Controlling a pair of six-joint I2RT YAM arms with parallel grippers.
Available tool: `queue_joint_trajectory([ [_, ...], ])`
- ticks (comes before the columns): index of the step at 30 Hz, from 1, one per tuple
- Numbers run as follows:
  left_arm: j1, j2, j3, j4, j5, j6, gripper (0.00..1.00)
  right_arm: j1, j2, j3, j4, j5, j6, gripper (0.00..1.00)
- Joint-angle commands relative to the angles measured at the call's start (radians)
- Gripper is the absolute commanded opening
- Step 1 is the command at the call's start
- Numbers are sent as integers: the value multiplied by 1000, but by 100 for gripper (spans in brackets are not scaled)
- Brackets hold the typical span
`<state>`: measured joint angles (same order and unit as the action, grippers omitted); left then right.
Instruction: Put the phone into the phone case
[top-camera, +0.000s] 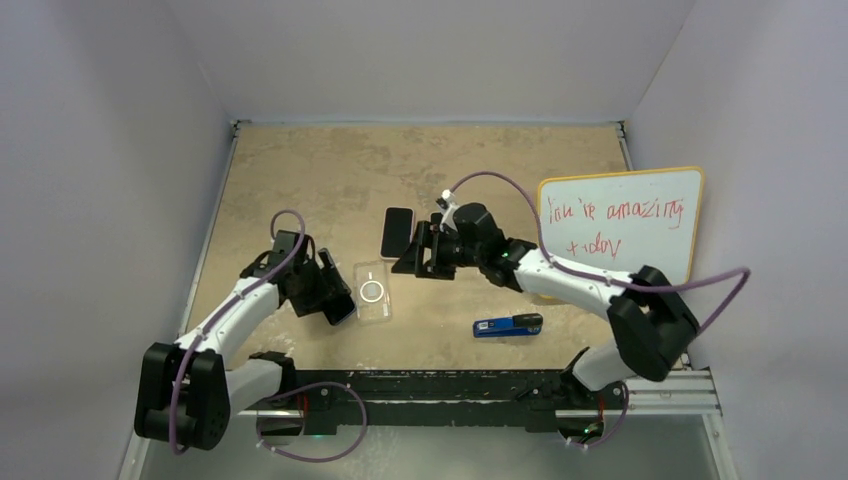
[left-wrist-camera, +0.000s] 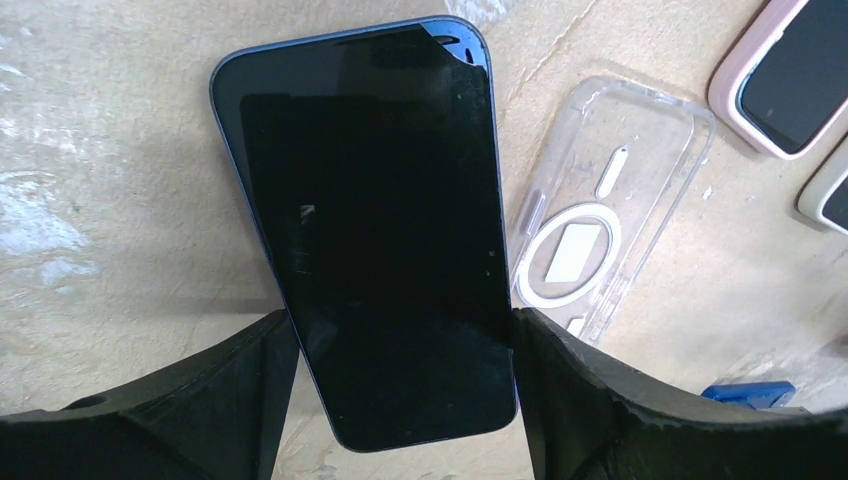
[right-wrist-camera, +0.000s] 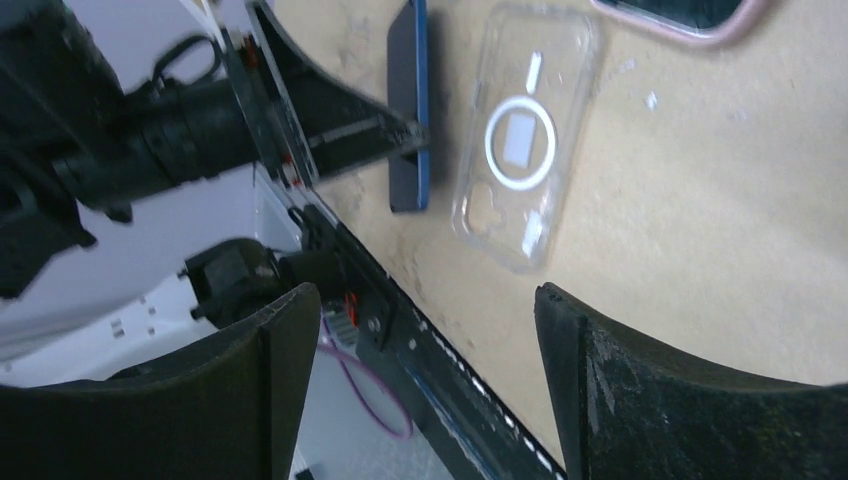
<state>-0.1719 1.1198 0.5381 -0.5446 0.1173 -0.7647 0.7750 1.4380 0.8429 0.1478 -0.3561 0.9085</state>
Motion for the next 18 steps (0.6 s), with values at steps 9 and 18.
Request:
queue_joint_trajectory([
  [9, -5, -81, -45, 71, 88, 10, 50, 11, 375, 403, 28, -95, -20, 60],
  [18, -5, -96, -45, 66, 105, 12, 50, 64, 602, 635, -109, -152, -119, 54],
])
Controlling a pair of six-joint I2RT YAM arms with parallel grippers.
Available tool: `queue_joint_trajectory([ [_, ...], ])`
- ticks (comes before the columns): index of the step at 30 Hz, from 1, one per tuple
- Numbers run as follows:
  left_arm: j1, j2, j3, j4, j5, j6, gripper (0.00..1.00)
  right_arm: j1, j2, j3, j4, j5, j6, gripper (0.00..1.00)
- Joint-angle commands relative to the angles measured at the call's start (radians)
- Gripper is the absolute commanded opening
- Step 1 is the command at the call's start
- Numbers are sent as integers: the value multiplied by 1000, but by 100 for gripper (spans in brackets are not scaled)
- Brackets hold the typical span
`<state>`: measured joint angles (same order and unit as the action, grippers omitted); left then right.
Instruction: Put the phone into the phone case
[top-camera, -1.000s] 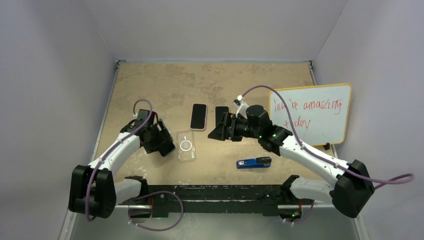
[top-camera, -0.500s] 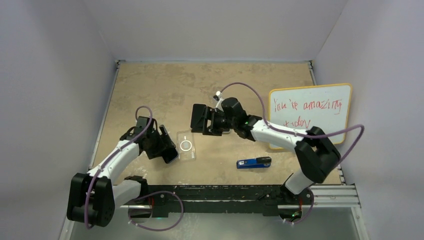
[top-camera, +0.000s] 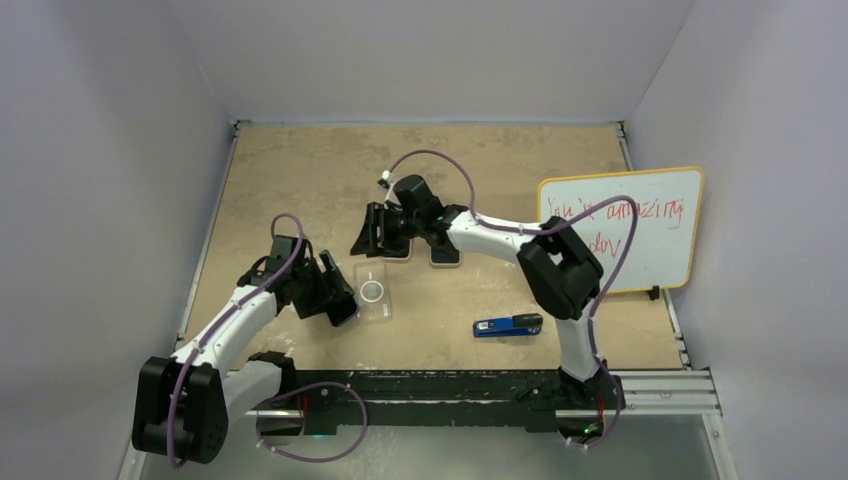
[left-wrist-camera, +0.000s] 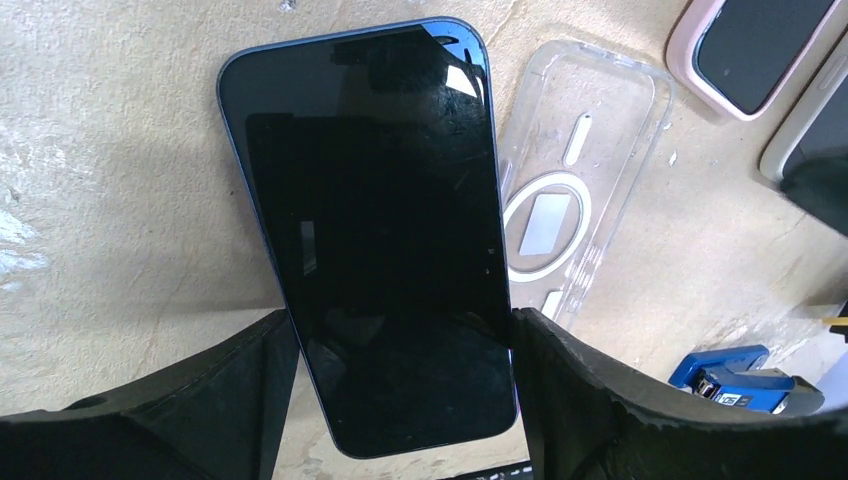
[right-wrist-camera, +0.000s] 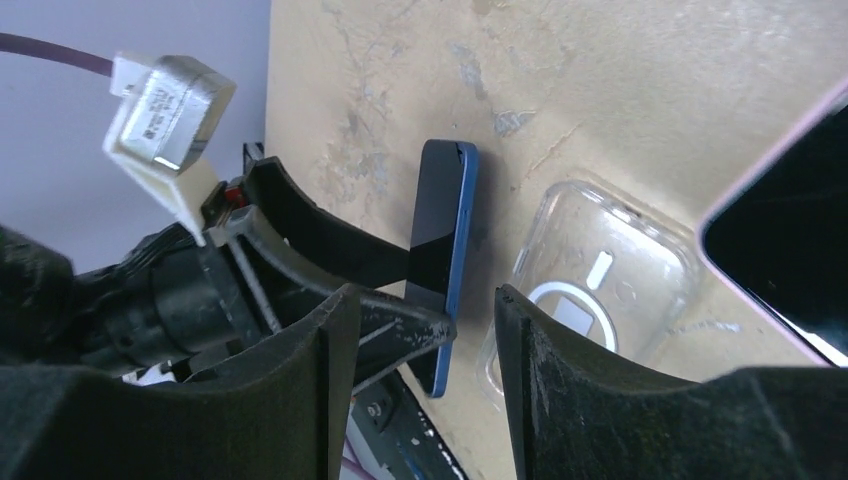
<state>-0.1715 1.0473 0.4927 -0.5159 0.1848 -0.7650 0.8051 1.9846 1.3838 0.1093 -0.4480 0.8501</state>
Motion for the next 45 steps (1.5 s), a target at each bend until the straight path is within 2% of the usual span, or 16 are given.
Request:
queue_joint_trajectory([
  [1, -5, -28, 1, 36, 39, 12, 50, 41, 79, 113, -77, -69, -61, 54],
  [7, -5, -48, -2, 34, 37, 6, 49, 75, 195, 220, -142, -79, -65, 56],
  [15, -5, -48, -6, 43, 41, 6, 49, 87, 269, 297, -202, -95, -82, 53],
  [28, -5, -55, -8, 48, 44, 9, 48, 97, 304, 328, -203, -130, -64, 44],
  [36, -5, -67, -11, 53, 47, 7, 48, 97, 327, 349, -221, -126, -56, 46],
  [40, -5, -64, -12, 57, 51, 8, 47, 97, 327, 349, -208, -137, -53, 37],
  [45, -5, -66, 1, 34, 42, 8, 50, 97, 314, 338, -182, -164, -37, 11],
])
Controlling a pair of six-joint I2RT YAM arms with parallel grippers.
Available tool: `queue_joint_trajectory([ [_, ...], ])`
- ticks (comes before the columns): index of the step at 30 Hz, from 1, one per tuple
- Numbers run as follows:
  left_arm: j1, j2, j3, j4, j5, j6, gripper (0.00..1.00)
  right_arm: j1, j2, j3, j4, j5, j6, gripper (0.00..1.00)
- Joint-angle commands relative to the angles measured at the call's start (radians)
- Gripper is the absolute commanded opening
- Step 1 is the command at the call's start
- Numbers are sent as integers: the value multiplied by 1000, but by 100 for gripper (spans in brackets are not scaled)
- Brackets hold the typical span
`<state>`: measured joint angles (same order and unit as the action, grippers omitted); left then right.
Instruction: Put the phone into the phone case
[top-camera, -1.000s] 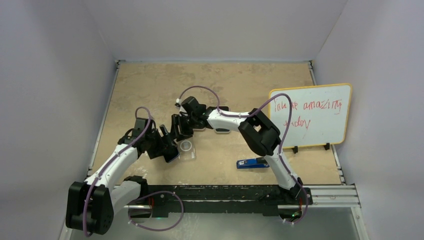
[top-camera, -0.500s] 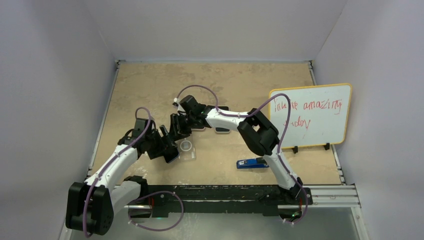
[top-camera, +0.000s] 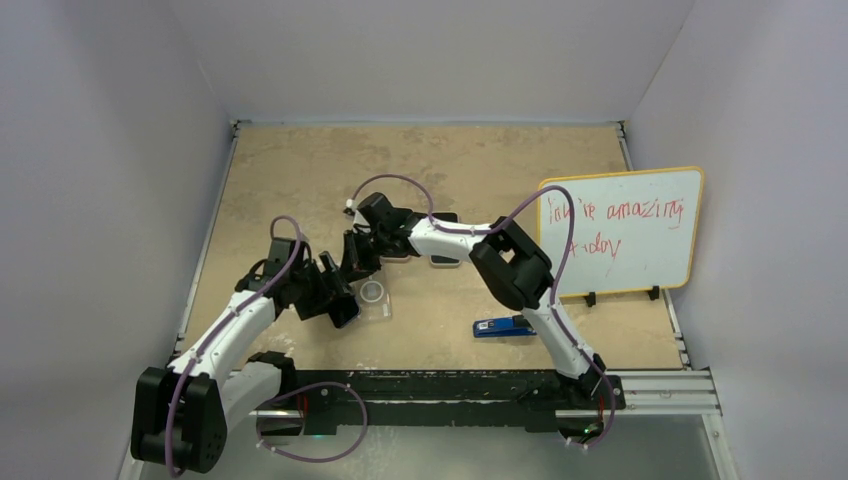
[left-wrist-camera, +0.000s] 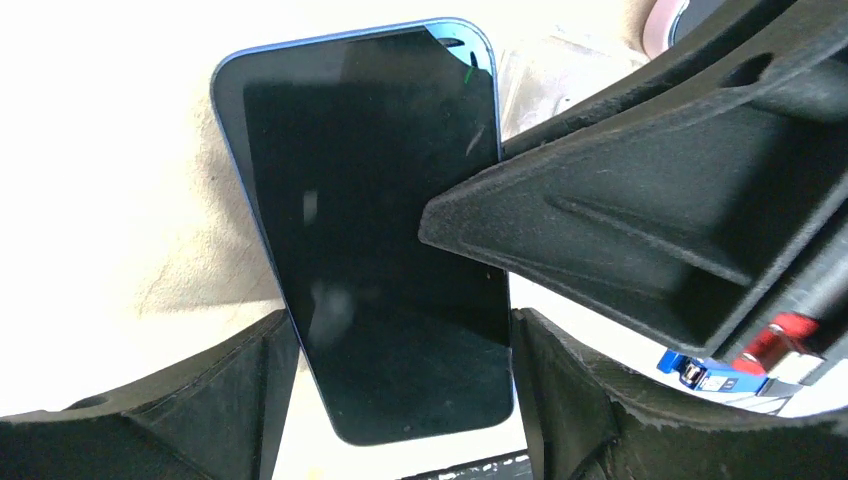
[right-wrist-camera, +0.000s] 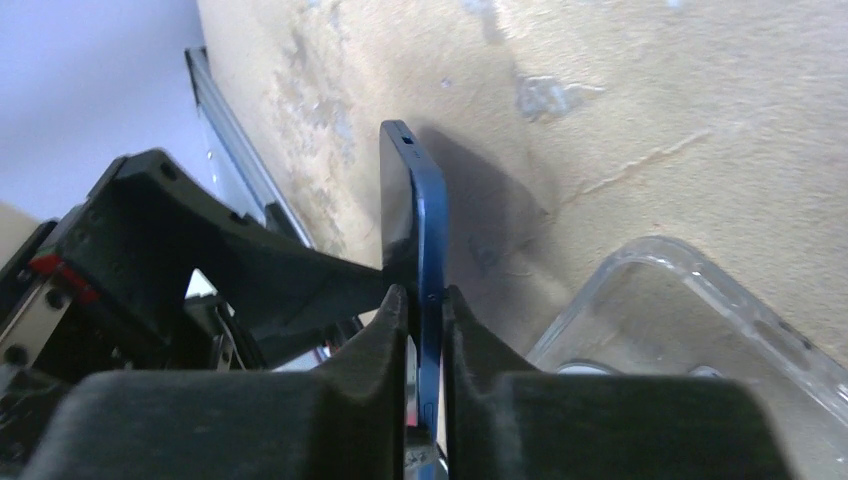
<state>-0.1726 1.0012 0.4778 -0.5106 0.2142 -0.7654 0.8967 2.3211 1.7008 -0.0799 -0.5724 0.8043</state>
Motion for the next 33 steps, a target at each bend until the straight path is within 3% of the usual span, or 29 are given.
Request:
queue_joint_trajectory([
  [1, -4, -25, 25, 15, 0, 5, 52, 5, -28, 17, 14, -65, 12, 3],
  [7, -4, -68, 68, -11, 16, 13, 73, 3, -89, -38, 133, -114, 90, 0],
  [9, -4, -75, 86, -12, 48, 28, 88, 1, -119, -45, 143, -96, 93, 0],
  [12, -4, -84, 109, -23, 85, 59, 92, -17, -186, -89, 181, -58, 108, 0],
  [20, -4, -115, 96, 69, 253, 98, 92, -111, -358, -268, 237, 75, 108, 0],
  [28, -2, -61, 131, 27, 89, 85, 80, -137, -483, -400, 246, 173, 57, 0],
  [33, -1, -56, 117, 117, 114, 76, 79, -133, -502, -456, 269, 252, 52, 0],
])
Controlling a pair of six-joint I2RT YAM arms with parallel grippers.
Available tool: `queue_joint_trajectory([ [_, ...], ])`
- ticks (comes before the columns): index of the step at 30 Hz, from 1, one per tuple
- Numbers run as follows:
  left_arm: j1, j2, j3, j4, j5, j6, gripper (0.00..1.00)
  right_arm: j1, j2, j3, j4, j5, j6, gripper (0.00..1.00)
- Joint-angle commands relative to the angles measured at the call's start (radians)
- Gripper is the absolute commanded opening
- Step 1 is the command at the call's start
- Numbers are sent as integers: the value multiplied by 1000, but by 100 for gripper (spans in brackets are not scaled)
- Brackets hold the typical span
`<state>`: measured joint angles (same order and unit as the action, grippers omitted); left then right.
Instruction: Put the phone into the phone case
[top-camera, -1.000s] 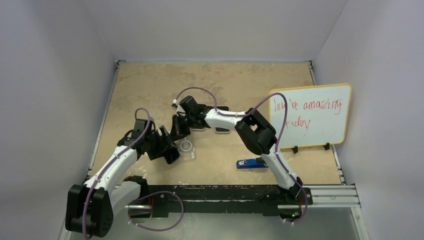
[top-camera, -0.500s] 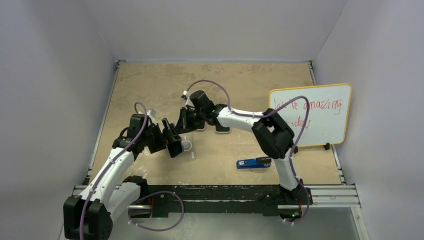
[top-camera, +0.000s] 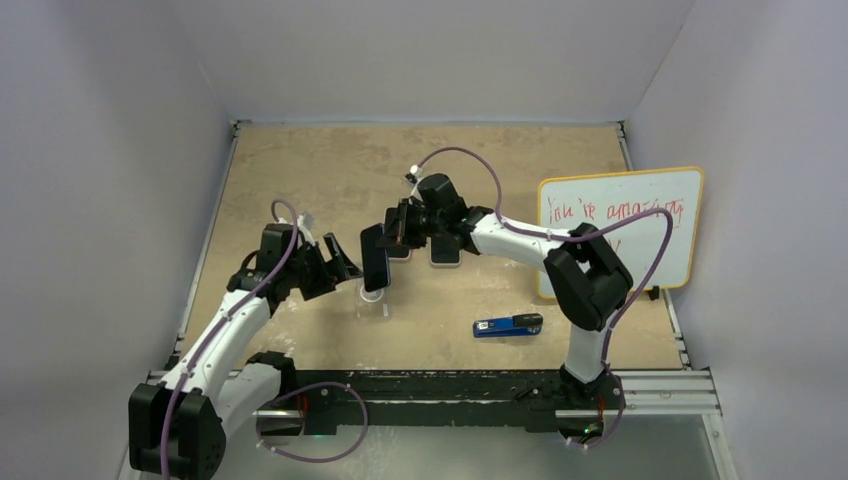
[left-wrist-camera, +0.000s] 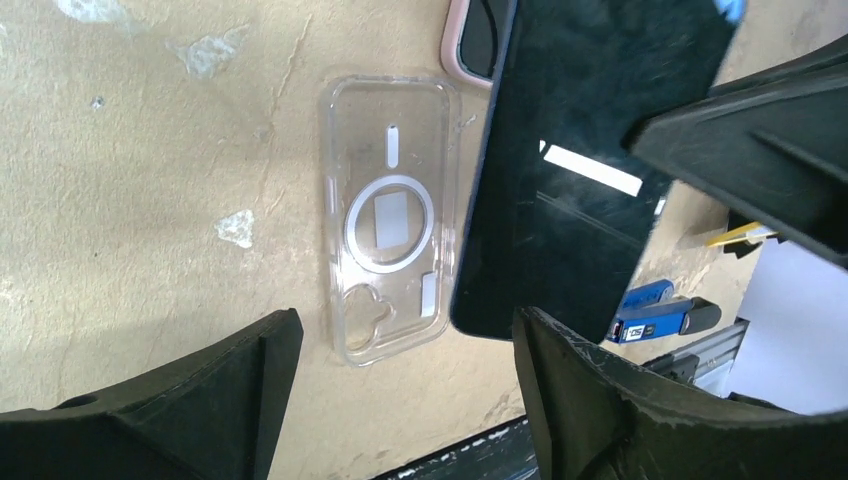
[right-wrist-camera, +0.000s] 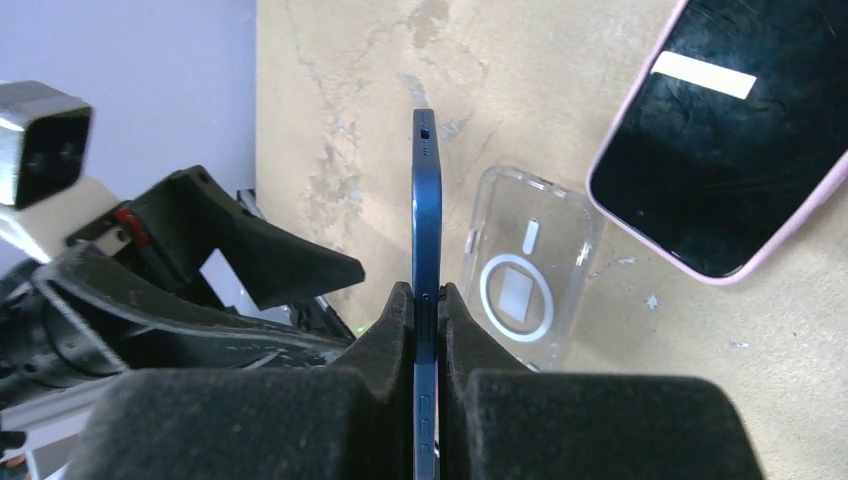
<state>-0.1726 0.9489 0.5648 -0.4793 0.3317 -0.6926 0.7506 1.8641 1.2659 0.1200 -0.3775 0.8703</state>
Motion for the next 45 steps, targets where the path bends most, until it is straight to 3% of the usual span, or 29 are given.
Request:
queue_joint_trajectory([
  [1, -1, -4, 28, 100, 3, -1, 79, 12, -39, -24, 70, 54, -12, 0],
  [11, 97, 83, -140, 322, 206, -126, 69, 64, 3, -75, 122, 49, -4, 0],
  [31, 111, 220, -168, 370, 162, -60, 58, 94, 68, -189, 217, 95, 45, 0],
  [45, 109, 267, -211, 430, 198, -66, 51, 116, 125, -181, 189, 69, 60, 0],
])
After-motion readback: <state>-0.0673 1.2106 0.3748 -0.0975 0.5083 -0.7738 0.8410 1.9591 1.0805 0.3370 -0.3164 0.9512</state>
